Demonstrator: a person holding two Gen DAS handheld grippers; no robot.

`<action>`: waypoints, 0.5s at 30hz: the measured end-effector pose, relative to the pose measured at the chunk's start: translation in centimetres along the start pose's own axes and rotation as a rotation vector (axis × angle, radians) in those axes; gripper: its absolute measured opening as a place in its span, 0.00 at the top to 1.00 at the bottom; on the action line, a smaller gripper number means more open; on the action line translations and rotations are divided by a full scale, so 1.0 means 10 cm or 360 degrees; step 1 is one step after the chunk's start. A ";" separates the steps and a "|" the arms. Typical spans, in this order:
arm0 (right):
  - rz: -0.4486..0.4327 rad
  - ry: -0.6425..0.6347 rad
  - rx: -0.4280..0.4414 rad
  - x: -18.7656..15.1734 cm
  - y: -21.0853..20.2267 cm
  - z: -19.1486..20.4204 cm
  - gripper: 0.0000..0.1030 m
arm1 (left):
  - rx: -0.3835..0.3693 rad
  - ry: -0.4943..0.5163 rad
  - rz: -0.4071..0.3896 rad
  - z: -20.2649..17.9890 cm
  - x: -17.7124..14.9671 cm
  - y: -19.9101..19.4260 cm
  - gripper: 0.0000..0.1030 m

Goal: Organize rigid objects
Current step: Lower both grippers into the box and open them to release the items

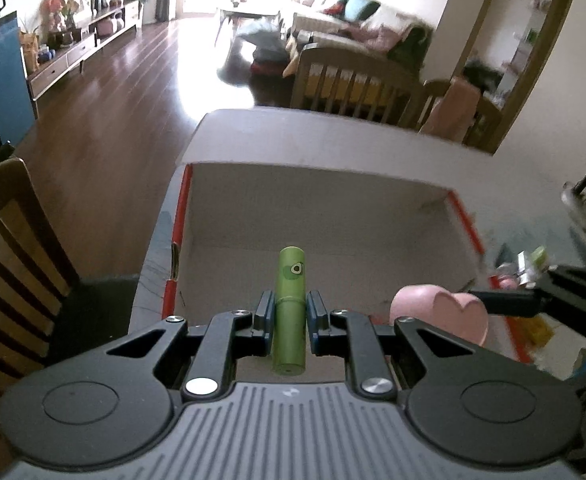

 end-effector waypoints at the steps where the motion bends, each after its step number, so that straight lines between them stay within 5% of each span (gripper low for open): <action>1: 0.0023 0.0012 -0.0011 -0.01 0.07 -0.01 0.34 | 0.0008 0.0009 0.0030 0.01 0.00 0.09 0.84; 15: 0.0347 0.0165 -0.0126 -0.29 0.59 -0.17 0.34 | 0.0045 0.0123 0.0348 -0.04 -0.19 0.75 0.84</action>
Point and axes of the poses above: each gripper's, at about its wrist camera, not at the fingertips, and y roughly the way its jaws point, z to its left, x to its top, the point moved 8 cm from there along y, roughly the way its jaws point, and after that the axes turned 1 degree about -x, right-handed, at the moved point
